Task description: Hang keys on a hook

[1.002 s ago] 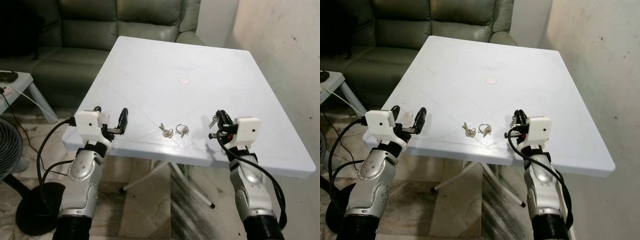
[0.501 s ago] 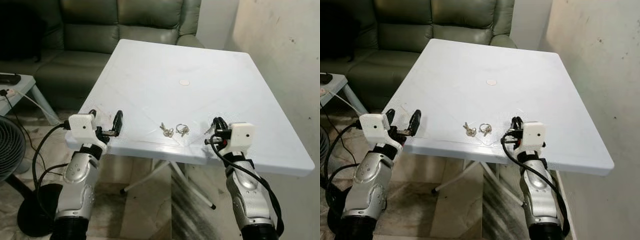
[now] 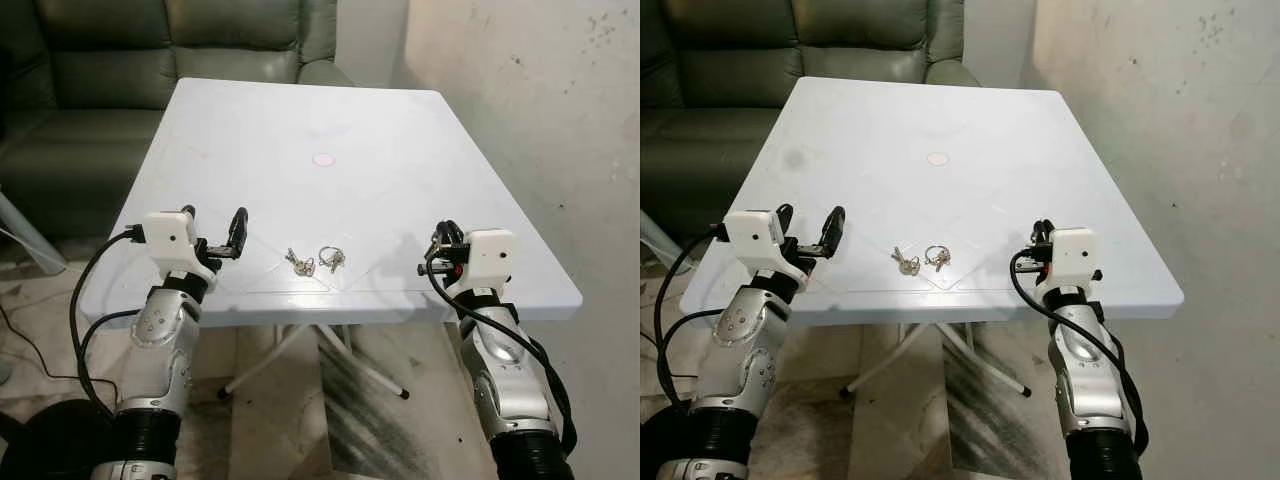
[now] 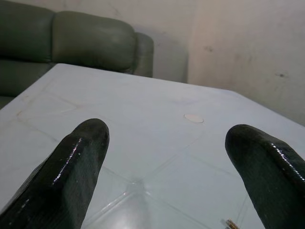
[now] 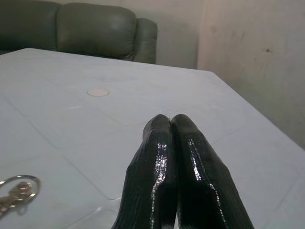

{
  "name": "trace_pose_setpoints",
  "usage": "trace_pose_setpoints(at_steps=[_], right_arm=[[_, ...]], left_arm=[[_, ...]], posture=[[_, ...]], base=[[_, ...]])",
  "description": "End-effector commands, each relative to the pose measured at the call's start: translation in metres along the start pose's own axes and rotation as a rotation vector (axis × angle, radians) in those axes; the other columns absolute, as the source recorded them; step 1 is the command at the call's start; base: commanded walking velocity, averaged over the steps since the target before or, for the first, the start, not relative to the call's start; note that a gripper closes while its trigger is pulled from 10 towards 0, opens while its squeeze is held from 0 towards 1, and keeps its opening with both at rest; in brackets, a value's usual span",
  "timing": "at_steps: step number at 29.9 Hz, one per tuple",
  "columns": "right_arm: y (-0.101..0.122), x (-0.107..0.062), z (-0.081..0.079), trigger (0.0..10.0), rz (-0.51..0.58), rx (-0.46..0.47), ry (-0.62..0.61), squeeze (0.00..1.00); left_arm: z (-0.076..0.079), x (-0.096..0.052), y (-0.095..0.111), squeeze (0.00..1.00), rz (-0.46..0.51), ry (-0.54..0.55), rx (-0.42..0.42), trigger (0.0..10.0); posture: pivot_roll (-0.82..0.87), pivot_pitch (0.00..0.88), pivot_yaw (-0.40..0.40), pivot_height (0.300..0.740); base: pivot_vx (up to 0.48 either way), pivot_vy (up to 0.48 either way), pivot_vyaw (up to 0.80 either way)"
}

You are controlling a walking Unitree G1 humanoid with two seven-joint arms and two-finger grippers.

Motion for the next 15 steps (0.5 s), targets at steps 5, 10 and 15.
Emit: trace_pose_setpoints(at_steps=[5,10,15], right_arm=[[-0.0043,0.0010,-0.0100,10.0,-0.018,0.009,0.023,0.00],[-0.0052,-0.0006,-0.0080,10.0,-0.024,0.003,0.024,0.00],[-0.0041,-0.0014,-0.0040,10.0,-0.021,-0.003,0.005,0.00]], left_arm=[[-0.0004,0.0037,0.0039,0.00,0.015,0.007,0.018,10.0],[0.0000,0.0049,0.0048,0.00,0.012,-0.006,0.021,10.0],[-0.0029,0.0040,0.0037,0.00,0.007,0.000,0.026,10.0]], posture=[[0.00,0.000,-0.028,0.740],[0.00,0.000,-0.027,0.740],[0.00,0.000,-0.027,0.740]], base=[[0.000,0.000,-0.76],[0.000,0.000,-0.76],[0.000,0.000,-0.75]])
Point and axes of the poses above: a point about 5 cm out from each wrist's last joint towards the gripper, its own x axis pointing out of the wrist towards the gripper, its own y axis along the axis of the wrist's last joint, z = x × y, the point moved 4 cm from there along x, pointing out of the wrist towards the gripper, and after that the axes turned 12 degrees about x, right-handed, at the moved point
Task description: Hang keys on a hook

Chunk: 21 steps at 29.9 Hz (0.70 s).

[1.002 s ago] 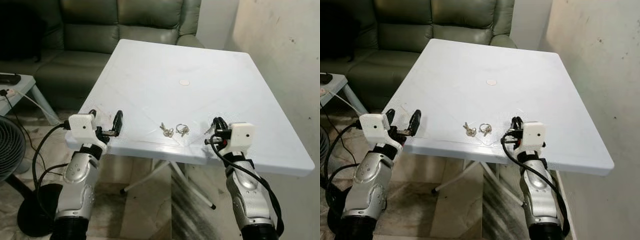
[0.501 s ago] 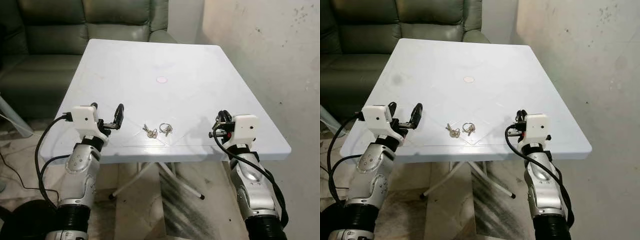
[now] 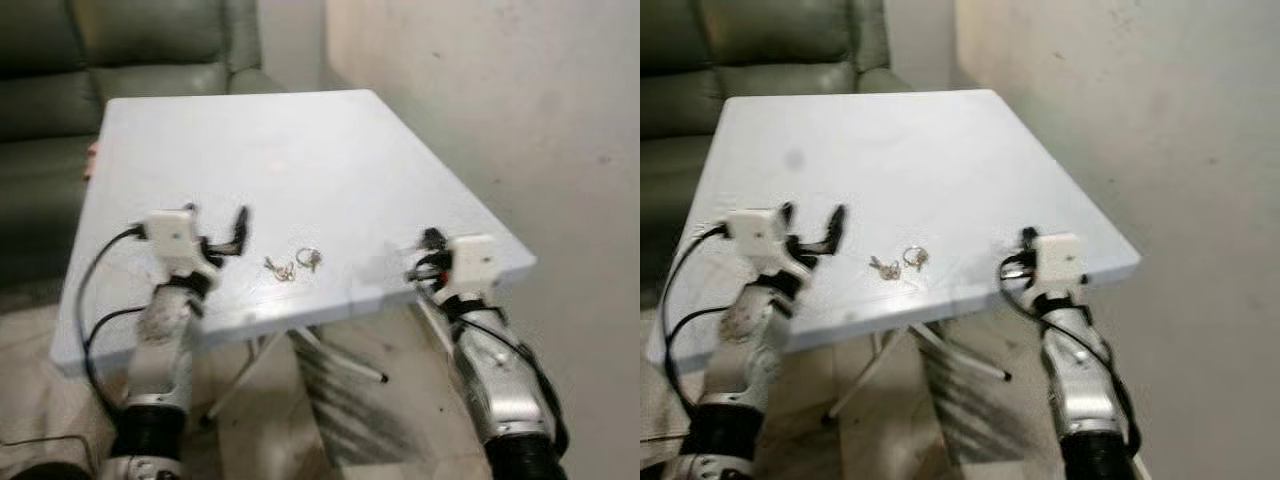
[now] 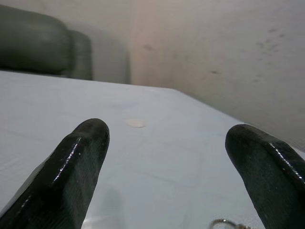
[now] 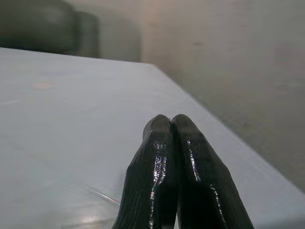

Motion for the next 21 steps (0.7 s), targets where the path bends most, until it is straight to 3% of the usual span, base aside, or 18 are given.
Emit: trace_pose_setpoints(at_steps=[1,21], right_arm=[[0.002,0.001,-0.002,10.0,0.002,0.001,0.000,0.00],[0.004,-0.001,-0.001,10.0,0.007,-0.003,-0.017,0.00]], left_arm=[[-0.002,0.001,0.001,0.00,0.000,0.003,0.007,10.0],[0.009,0.007,0.002,0.00,0.003,-0.060,0.016,10.0]], posture=[[0.00,0.000,-0.027,0.740],[-0.02,0.000,-0.022,0.740]], base=[[0.000,0.000,-0.76],[0.000,0.000,-0.76]])
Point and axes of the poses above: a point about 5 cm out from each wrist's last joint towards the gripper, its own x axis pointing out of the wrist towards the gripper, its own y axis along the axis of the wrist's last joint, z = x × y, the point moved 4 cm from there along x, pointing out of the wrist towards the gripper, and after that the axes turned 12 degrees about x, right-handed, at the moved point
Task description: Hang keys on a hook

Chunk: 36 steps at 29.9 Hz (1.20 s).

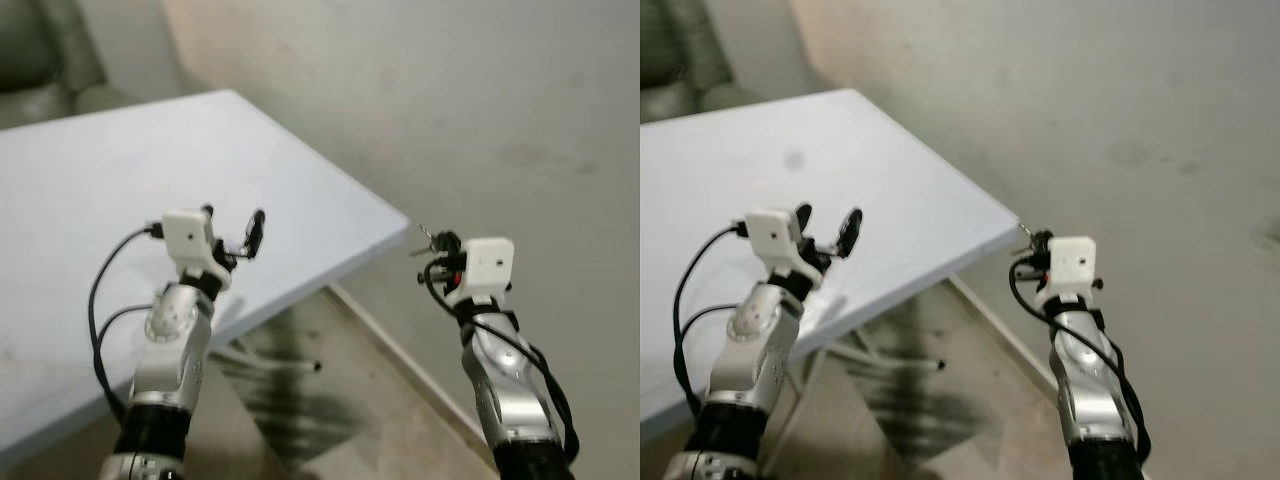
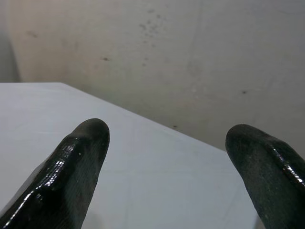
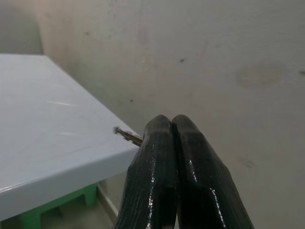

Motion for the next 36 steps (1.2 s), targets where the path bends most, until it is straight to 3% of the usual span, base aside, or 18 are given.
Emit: trace_pose_setpoints(at_steps=[1,22,36], right_arm=[[0.0067,0.0022,-0.0028,10.0,0.020,-0.001,0.005,0.00],[0.0073,0.0043,-0.0069,10.0,0.022,0.002,0.012,0.00],[0.0108,0.0046,-0.0043,10.0,0.041,-0.006,-0.007,0.00]], left_arm=[[-0.0015,0.0047,0.0048,0.00,0.012,0.000,0.008,10.0],[-0.0007,0.0017,-0.0001,0.00,-0.009,0.022,-0.002,10.0],[0.0030,0.0028,0.0002,0.00,-0.002,0.008,-0.018,10.0]], posture=[[-0.02,0.000,-0.022,0.740],[-0.01,0.000,-0.031,0.740],[-0.02,0.000,-0.035,0.740]], base=[[0.000,0.000,-0.76],[0.000,0.000,-0.76],[0.000,-0.255,0.00]])
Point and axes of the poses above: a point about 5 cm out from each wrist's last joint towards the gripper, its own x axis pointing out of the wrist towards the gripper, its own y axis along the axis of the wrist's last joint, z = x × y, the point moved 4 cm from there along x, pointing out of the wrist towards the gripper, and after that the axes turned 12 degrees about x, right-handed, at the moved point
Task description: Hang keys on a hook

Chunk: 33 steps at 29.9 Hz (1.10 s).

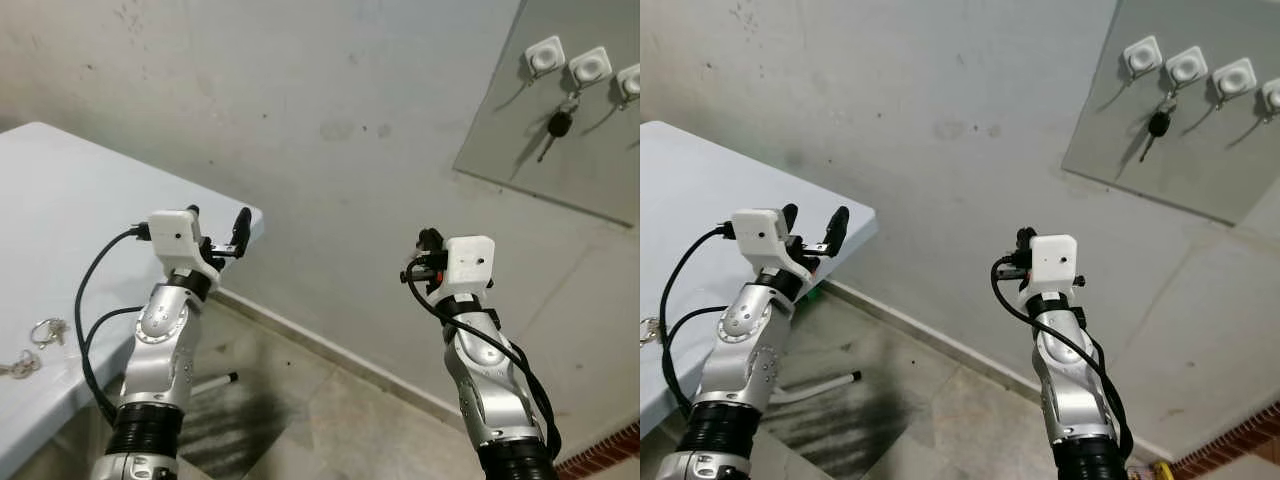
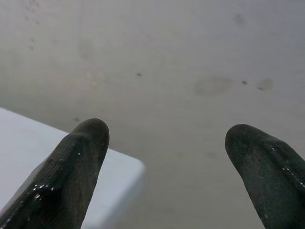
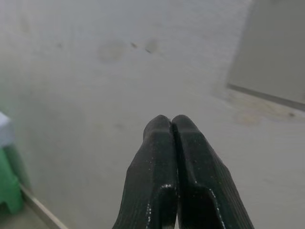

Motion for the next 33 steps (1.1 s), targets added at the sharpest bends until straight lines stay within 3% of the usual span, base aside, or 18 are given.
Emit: trace_pose_setpoints(at_steps=[1,20,24,30,33], right_arm=[[0.0073,0.0016,0.0017,10.0,0.029,0.008,-0.010,0.00],[0.0071,0.0001,0.0048,10.0,0.031,0.014,-0.030,0.00],[0.0078,0.0004,0.0048,10.0,0.033,0.014,-0.029,0.00],[0.0077,0.0020,0.0043,10.0,0.025,0.037,-0.021,0.00],[0.0073,0.0023,0.0048,10.0,0.022,0.045,-0.025,0.00]], left_arm=[[0.0058,0.0018,0.0017,0.00,0.003,-0.032,0.010,10.0],[0.0068,0.0039,0.0019,0.00,0.000,-0.043,0.010,10.0],[0.0055,0.0045,0.0018,0.00,-0.002,-0.025,0.031,10.0],[0.0074,0.0055,0.0030,0.00,0.010,-0.027,-0.001,10.0],[0.0081,0.0052,0.0033,0.00,0.012,-0.030,0.008,10.0]], posture=[[-0.02,0.000,-0.035,0.740],[-0.02,0.000,-0.026,0.740],[-0.02,0.000,-0.027,0.740],[-0.02,0.000,-0.029,0.740],[-0.02,0.000,-0.029,0.740]], base=[[0.000,-0.292,0.00],[0.000,-0.319,0.00],[0.000,0.000,0.00],[0.000,0.000,0.00],[0.000,0.000,-0.72]])
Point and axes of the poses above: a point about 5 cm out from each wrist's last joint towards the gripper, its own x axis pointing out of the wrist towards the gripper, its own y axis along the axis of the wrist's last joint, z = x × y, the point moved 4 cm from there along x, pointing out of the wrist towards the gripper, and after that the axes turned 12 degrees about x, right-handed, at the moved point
